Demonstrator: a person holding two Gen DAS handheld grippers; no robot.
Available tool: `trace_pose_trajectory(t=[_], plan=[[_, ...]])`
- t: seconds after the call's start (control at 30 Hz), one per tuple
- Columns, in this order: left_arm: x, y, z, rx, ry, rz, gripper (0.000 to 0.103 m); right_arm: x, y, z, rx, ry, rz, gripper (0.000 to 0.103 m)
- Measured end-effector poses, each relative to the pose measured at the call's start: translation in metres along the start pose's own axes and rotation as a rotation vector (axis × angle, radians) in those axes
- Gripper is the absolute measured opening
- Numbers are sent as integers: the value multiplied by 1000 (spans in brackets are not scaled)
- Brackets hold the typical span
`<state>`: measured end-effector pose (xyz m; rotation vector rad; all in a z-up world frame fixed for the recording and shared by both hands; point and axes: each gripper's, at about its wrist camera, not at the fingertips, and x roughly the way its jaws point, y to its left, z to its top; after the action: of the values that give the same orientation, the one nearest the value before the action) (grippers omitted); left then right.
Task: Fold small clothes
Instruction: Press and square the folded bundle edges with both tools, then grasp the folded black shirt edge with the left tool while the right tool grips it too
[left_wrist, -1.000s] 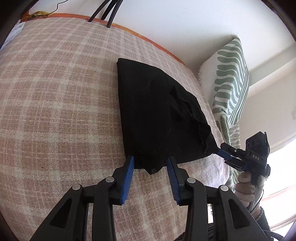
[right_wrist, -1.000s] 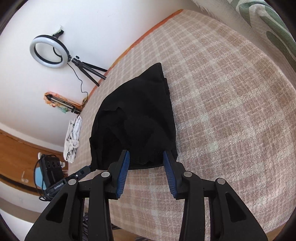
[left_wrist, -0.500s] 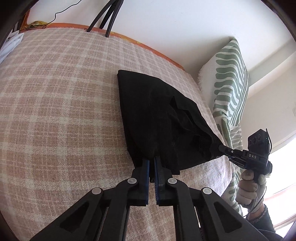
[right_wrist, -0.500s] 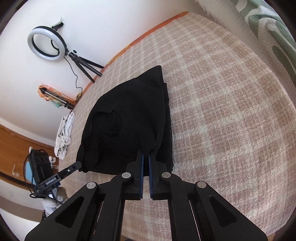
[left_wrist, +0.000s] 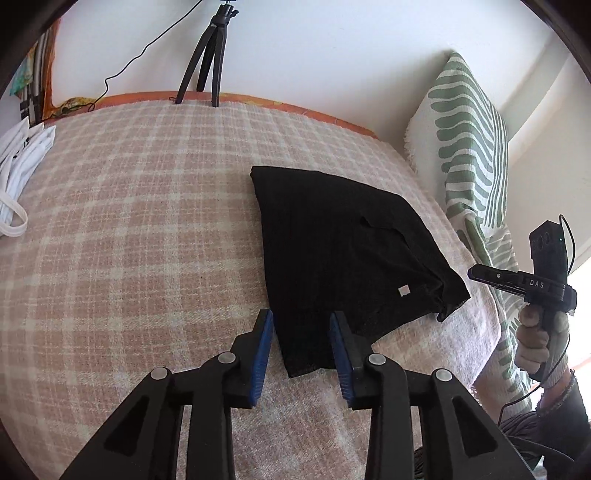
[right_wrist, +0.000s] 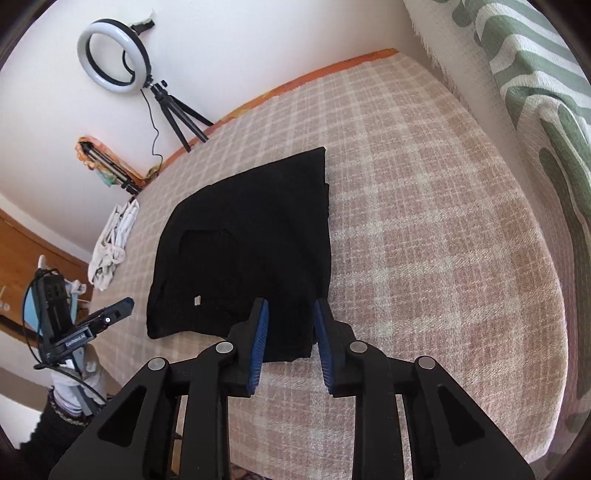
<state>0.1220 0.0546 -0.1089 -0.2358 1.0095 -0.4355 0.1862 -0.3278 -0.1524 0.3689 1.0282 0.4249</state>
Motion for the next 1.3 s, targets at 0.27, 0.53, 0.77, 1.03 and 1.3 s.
trace_pose_trajectory(t=[0.27,0.53,0.77,1.03,1.3], plan=[[32,22,60,-72,-26,12,42,15,-13,53,1,-101,17,35],[79,55,92,-198,4,-21,45,56,-43,95,137,-79,87,35],[108,68,107,-258,14,-27,34,90,-46,110,142,-29,99,35],[117,60,113,-206,-5,27,0,105,-35,113,107,-19,94,4],[109,54,112,-171,-76,105,0,96,-27,111,59,-84,-6,3]])
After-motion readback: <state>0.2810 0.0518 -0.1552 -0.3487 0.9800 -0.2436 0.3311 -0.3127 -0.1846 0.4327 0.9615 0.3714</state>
